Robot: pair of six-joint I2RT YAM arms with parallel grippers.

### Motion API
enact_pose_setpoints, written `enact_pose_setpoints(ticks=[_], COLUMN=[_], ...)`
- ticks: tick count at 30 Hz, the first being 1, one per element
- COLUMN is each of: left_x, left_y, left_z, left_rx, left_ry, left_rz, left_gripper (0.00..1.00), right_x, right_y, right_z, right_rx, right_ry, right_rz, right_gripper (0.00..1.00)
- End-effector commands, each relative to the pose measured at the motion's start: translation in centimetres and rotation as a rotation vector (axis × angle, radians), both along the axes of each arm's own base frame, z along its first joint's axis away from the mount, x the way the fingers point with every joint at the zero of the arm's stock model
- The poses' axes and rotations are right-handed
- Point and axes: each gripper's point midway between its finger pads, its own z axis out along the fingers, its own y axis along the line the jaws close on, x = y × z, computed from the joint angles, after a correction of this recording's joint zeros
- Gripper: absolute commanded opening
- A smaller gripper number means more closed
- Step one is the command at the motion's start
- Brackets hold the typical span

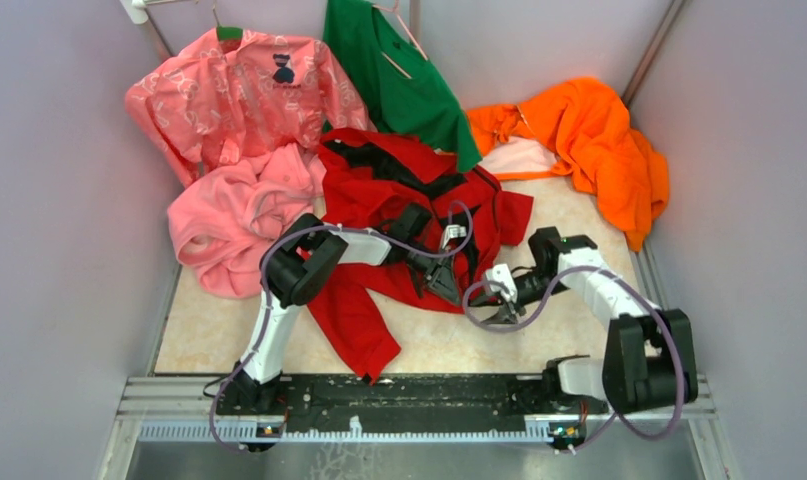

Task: Zip up the jacket
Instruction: Zip the zipper on the jacket.

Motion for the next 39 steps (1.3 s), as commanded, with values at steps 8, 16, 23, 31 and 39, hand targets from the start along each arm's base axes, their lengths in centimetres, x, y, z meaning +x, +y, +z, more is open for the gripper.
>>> enact_pose_setpoints(ticks=[8, 16, 23, 31, 39], left_x=[-1.7, -1.7, -1.9, -2.0, -2.0], left_y=[1.0, 1.0, 1.1, 1.2, 1.1], left_z=[1.4, 1.9, 1.8, 2.4, 3.0], left_rx=[-0.067, -0.075, -0.079, -0.09, -0.106], left_ry=[0.017, 0.009, 0.018, 0.016, 0.012], left_rz=[-0.08, -0.082, -0.091, -0.096, -0.101], left_gripper=[0.0, 0.0, 0.0, 0.0, 0.0], right_x=[1.8, 2.3, 1.9, 3.4, 2.9], right_y=[1.7, 2.0, 2.0, 1.2, 1.5], right_z=[-0.9, -3.4, -3.1, -3.7, -4.2], right_rx=[-0.024, -0.134, -0.104, -0.186, -0.184], right_ry=[-0.257, -0.22, -0.299, -0.277, -0.167], right_rz=[-0.007, -0.031, 0.024, -0.071, -0.091], right_gripper=[0.43, 0.4, 0.39, 0.33, 0.36])
